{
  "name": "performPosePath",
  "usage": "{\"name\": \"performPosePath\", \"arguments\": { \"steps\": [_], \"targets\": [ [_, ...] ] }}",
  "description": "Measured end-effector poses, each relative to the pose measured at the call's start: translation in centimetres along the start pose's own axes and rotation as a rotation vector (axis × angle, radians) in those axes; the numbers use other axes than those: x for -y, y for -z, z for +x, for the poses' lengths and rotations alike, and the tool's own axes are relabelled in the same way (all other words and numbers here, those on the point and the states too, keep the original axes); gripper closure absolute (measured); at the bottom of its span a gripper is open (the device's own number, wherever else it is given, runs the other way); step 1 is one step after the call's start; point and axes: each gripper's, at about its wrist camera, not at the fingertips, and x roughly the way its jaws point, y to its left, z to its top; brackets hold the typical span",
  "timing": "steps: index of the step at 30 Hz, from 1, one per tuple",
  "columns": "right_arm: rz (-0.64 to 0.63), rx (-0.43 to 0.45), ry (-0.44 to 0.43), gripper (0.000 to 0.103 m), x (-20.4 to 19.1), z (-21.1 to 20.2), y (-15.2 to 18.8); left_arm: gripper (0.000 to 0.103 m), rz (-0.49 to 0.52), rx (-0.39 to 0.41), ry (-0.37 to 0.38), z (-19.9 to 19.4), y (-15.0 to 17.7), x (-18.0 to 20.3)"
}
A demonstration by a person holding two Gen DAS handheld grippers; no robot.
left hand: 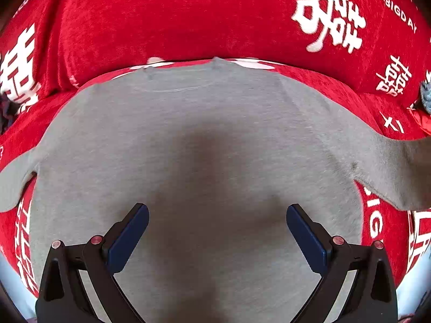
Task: Fold small clothes
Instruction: 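Lift the sleeve with the right tool and lay it across the sweater body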
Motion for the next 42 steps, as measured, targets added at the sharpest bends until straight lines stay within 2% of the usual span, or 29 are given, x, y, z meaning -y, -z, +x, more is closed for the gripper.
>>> {"name": "performPosePath", "arguments": {
  "steps": [6,15,26,34,42],
  "targets": [
    [-0.063,-0.016,-0.014,0.096,-7.1,-0.1,-0.1,0.001,-0.019,0.022,0.028,-1.0,1.0,-4.0],
    [-0.198,-0.026,-0.053,0.096,-20.3,0.8,1.8,0.001,-0.075,0.040,0.061,-1.7,1.9,-11.8],
    [-0.374,-0.094,-0.141,0.096,-35.0,3.2,7.9,0.001,-0.174,0.074,0.062,-2.6,3.0,-19.8],
    [-0.516,-0.173,-0.199,0.096,-41.5,5.0,14.1,0.001,-0.254,0.080,0.060,-2.8,3.9,-24.3],
    [-0.544,-0.312,-0.205,0.096,-43.5,9.0,19.3,0.001,-0.271,0.061,0.053,-2.2,5.1,-25.3]
  ]
}}
